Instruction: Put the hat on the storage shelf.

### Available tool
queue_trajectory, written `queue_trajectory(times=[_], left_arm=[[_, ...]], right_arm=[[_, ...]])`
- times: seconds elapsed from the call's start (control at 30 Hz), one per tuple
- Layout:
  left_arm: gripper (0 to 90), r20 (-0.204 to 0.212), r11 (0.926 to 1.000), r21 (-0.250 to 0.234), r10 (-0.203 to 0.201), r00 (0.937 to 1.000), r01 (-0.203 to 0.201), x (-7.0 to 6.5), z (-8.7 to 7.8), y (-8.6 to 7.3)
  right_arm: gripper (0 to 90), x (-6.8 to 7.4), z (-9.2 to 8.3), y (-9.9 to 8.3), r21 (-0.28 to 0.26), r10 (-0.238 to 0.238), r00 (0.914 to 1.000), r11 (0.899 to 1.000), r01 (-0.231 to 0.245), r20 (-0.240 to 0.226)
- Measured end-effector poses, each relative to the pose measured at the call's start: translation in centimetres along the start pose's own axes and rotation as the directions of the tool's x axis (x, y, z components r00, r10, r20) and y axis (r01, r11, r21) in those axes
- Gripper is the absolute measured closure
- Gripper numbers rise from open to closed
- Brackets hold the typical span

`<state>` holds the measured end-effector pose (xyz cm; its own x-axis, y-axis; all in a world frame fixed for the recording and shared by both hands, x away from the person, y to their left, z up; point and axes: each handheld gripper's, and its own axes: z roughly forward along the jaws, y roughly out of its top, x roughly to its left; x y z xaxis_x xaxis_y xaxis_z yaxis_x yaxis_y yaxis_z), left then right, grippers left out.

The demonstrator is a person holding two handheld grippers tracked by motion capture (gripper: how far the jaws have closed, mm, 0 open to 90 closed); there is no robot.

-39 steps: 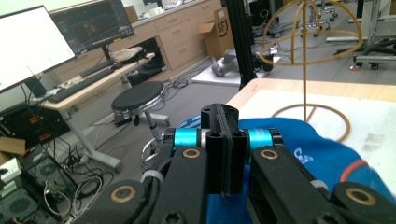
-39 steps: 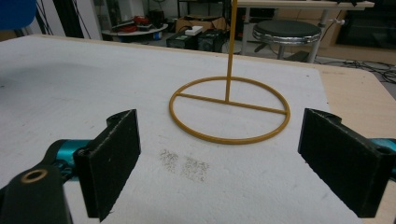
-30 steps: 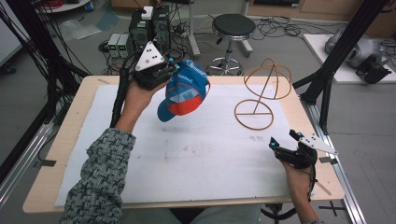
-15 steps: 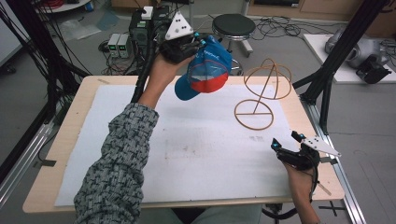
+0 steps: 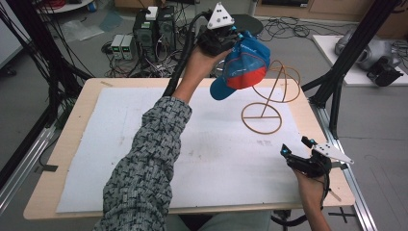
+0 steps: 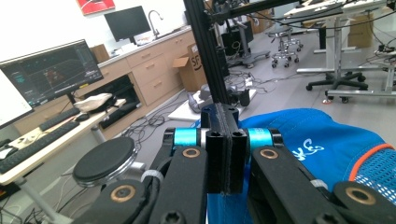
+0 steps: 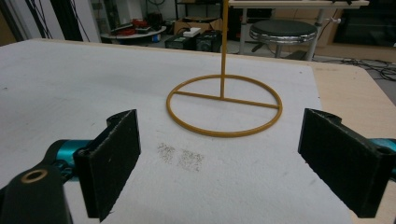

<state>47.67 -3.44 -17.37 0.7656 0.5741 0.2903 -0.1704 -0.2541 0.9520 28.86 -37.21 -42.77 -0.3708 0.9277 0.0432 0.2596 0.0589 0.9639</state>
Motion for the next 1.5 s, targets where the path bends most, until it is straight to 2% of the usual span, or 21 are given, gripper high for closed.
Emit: queue_trajectory(times=[0.2, 0.33, 0.47, 0.5, 0.63, 0.8, 1.0, 1.27, 1.5], left_arm=[[89.5, -0.003, 0.9999, -0.011, -0.008, 1.0, 0.008, -0.3, 1.5, 0.1], [89.5, -0.001, 0.9999, -0.014, -0.011, 0.9999, 0.011, -0.3, 2.1, 0.3], [89.5, 0.0, 0.9999, -0.015, -0.006, 1.0, 0.006, -0.4, 2.9, 0.8], [89.4, 0.003, 0.9999, -0.015, 0.006, 1.0, -0.006, -0.5, 3.3, 0.9], [89.4, 0.009, 0.9999, -0.016, 0.004, 0.9999, -0.004, -0.8, 4.0, 1.0], [89.4, 0.029, 0.9998, -0.018, 0.001, 0.9996, 0.0, -1.4, 5.0, 0.7], [89.4, 0.074, 0.9998, -0.022, 0.003, 0.9972, -0.002, -2.2, 6.2, 0.2], [89.4, 0.102, 1.0, -0.006, 0.006, 0.9948, -0.005, -3.4, 7.4, -0.6], [89.4, 0.144, 0.9996, 0.011, 0.025, 0.9893, -0.027, -4.9, 8.7, -1.2]], right_arm=[[12.1, -0.1, -0.3, -0.1, 0.0, 0.008, 1.0, 1.0, -0.008, -0.001], [12.1, 0.0, -0.4, -0.1, 0.006, -0.006, 1.0, 1.0, 0.006, 0.0], [12.1, 0.1, -0.3, -0.1, 0.005, -0.008, 1.0, 1.0, 0.008, -0.003], [12.2, 0.1, -0.2, -0.1, 0.006, -0.012, 0.9999, 1.0, 0.012, -0.006], [12.1, 0.1, -0.2, -0.1, 0.007, -0.009, 0.9999, 1.0, 0.009, -0.006], [12.2, 0.0, -0.2, -0.1, 0.007, -0.01, 0.9999, 1.0, 0.011, -0.009], [12.2, 0.0, -0.2, -0.1, 0.007, -0.012, 0.9999, 1.0, 0.012, -0.01], [12.2, 0.0, -0.1, -0.1, 0.015, -0.013, 0.9999, 1.0, 0.013, -0.01], [12.2, 0.0, 0.0, -0.1, 0.018, -0.02, 0.9997, 1.0, 0.02, -0.011]])
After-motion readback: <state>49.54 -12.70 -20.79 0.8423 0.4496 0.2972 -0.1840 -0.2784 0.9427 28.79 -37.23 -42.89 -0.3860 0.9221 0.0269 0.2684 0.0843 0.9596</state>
